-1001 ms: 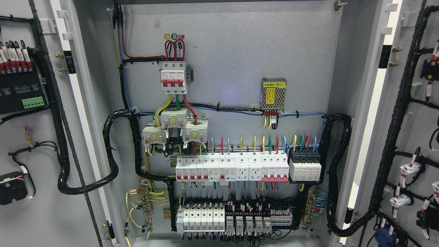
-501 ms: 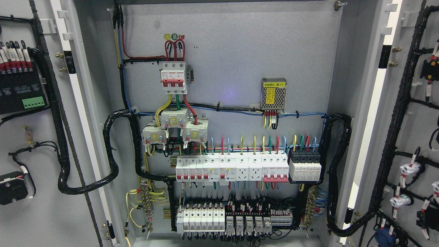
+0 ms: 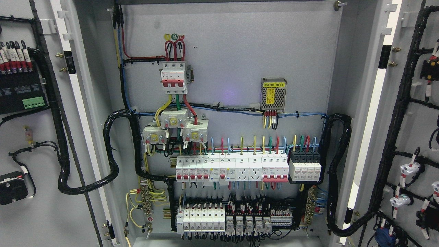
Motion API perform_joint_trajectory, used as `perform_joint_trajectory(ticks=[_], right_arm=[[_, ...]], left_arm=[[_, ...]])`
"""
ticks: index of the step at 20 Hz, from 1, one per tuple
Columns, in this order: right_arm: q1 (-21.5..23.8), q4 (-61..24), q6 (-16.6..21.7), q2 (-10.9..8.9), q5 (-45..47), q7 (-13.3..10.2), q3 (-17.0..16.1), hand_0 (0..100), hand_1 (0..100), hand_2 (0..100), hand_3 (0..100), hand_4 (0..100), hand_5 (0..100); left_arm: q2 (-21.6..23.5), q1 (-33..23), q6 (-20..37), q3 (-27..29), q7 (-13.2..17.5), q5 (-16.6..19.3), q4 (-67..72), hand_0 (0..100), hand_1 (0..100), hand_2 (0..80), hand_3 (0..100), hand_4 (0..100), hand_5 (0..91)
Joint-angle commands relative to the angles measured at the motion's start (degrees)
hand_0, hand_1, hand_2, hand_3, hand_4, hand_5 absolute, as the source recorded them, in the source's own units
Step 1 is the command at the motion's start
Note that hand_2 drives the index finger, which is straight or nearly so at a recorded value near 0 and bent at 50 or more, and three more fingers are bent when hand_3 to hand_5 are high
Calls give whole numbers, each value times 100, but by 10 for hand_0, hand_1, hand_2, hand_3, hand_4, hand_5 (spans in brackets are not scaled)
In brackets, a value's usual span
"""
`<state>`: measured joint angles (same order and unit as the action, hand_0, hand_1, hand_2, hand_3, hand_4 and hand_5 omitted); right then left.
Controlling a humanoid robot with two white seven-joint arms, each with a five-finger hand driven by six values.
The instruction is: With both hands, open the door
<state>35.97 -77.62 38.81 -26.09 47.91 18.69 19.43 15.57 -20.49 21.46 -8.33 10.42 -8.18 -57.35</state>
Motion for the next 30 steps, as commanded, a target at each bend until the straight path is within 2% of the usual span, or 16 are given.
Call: perform_joint_trajectory(ticks=[1, 5, 7, 11, 14, 15, 16, 19, 24, 26, 29, 30], right_arm=[[-89, 1581, -154, 771, -335, 11, 26, 0, 0, 0, 0, 0, 0], [-449, 2705, -198, 1386, -519, 11, 17, 0, 0, 0, 0, 0, 0], [-616, 3321, -207, 1659, -730, 11, -10, 0, 0, 0, 0, 0, 0], [-924, 4262, -216, 2055, -923, 11, 8, 0, 0, 0, 0, 0, 0], [-1196, 4947, -443, 2353, -1021, 11, -44, 0, 0, 0, 0, 0, 0], [-1302, 5167, -540, 2433, -1021, 3, -62, 0, 0, 0, 0, 0, 0], [-1398, 5361, -611, 2468, -1021, -23, -80, 0, 0, 0, 0, 0, 0], [-1610, 5722, -777, 2556, -1021, -409, -80, 0, 0, 0, 0, 0, 0], [-1829, 5986, -1559, 2556, -1038, -673, -54, 0, 0, 0, 0, 0, 0], [-1917, 6162, -1648, 2556, -1099, -849, 8, 0, 0, 0, 0, 0, 0], [-2040, 6337, -1701, 2574, -1651, -1130, -62, 0, 0, 0, 0, 0, 0], [-2084, 6434, -1797, 2583, -1784, -1157, -71, 0, 0, 0, 0, 0, 0]], left_arm=[[-476, 650, 7, -125, 4, 247, 2411, 0, 0, 0, 0, 43, 0], [-634, 932, -2, -134, 4, 291, 3053, 0, 0, 0, 0, 43, 0], [-739, 1099, -11, -73, 4, 518, 3387, 0, 0, 0, 0, 43, 0], [-898, 1327, -11, -72, 4, 634, 4011, 0, 0, 0, 0, 43, 0], [-1021, 1529, -63, -55, -5, 730, 4407, 0, 0, 0, 0, 43, 0], [-1065, 1573, -255, -46, -5, 739, 4513, 0, 0, 0, 0, 43, 0], [-1100, 1626, -492, -37, -5, 739, 4592, 0, 0, 0, 0, 43, 0], [-1258, 1679, -854, -28, -14, 730, 4812, 0, 0, 0, 0, 44, 0], [-1539, 1706, -1231, -11, -58, 739, 5094, 0, 0, 0, 0, 43, 0], [-1619, 1714, -1477, 181, -66, 739, 5120, 0, 0, 0, 0, 43, 0], [-1716, 1715, -1557, 419, -101, 801, 5146, 0, 0, 0, 0, 44, 0], [-1716, 1706, -1566, 498, -136, 827, 5146, 0, 0, 0, 0, 44, 0]])
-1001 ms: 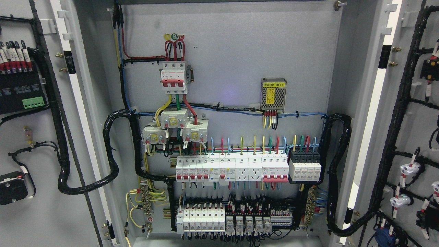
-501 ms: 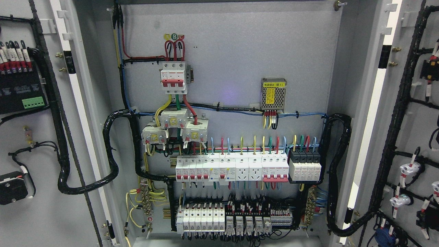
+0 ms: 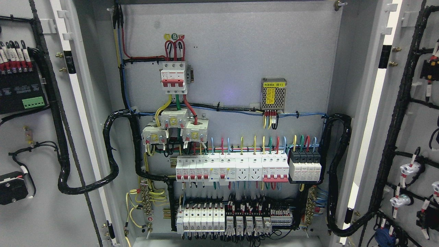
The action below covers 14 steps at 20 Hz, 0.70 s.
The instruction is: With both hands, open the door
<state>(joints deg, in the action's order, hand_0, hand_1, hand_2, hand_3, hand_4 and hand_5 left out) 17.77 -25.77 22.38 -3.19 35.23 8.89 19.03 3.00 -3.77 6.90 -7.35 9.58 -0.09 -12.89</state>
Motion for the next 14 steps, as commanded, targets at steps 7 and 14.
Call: perform_joint_trajectory(ticks=[7, 14], right_arm=[[-423, 1460, -892, 346, -973, -317, 22, 0, 0, 0, 0, 0, 0], [-572, 1618, -1315, 416, -1123, -713, -23, 0, 0, 0, 0, 0, 0]], left_arm=[[-494, -9, -409, 841, -97, 238, 762, 0, 0, 0, 0, 43, 0], [-494, -141, -400, 1210, -202, 466, 770, 0, 0, 0, 0, 43, 0]])
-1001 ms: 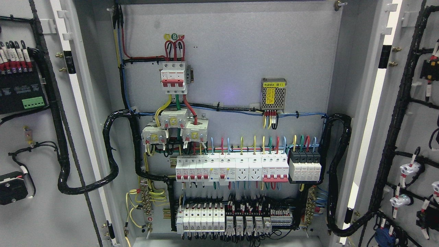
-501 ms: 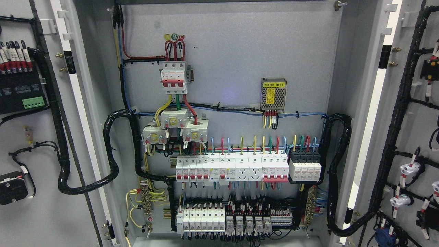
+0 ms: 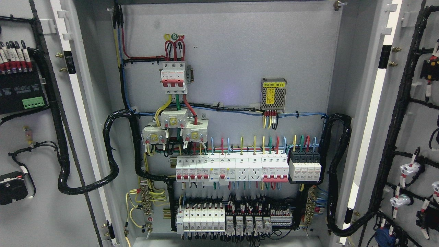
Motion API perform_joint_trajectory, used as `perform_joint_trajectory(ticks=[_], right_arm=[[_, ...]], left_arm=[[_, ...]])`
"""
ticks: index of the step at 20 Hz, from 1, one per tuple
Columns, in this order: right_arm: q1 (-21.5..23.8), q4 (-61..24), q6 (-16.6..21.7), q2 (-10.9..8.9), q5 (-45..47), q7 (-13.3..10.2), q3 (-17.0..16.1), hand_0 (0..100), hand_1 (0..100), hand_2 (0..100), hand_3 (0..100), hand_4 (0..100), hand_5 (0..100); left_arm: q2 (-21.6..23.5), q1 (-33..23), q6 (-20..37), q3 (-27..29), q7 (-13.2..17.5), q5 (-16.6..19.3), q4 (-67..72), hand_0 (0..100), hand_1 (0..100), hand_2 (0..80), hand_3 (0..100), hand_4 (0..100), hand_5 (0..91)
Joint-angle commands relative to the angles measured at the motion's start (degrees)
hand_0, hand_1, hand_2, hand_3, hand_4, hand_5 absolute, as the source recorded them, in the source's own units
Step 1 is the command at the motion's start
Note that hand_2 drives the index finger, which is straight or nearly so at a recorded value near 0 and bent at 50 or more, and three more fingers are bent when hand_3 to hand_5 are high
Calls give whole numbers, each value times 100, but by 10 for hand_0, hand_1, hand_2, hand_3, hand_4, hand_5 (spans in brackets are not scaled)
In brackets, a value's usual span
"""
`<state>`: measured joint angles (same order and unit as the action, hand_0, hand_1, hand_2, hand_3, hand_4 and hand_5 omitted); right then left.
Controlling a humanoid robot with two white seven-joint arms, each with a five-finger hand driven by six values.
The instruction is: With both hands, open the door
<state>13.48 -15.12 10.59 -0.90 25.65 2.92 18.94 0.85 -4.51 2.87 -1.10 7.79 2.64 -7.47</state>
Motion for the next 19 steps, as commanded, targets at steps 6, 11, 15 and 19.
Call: perform_joint_trajectory(ticks=[6, 11, 15, 19], right_arm=[[-240, 642, -267, 187, -166, -186, -22, 0, 0, 0, 0, 0, 0], [-328, 633, -373, 196, -174, -186, -22, 0, 0, 0, 0, 0, 0], [-337, 624, -373, 196, -166, -186, -22, 0, 0, 0, 0, 0, 0], [-363, 633, -382, 196, -166, -186, -31, 0, 0, 0, 0, 0, 0]], left_arm=[[-278, -68, 30, 576, -147, 202, 229, 0, 0, 0, 0, 43, 0], [-278, -68, 30, 558, -138, 202, 229, 0, 0, 0, 0, 43, 0], [-278, -68, 4, 515, -129, 202, 220, 0, 0, 0, 0, 44, 0], [-278, -68, 3, 506, -120, 202, 229, 0, 0, 0, 0, 43, 0]])
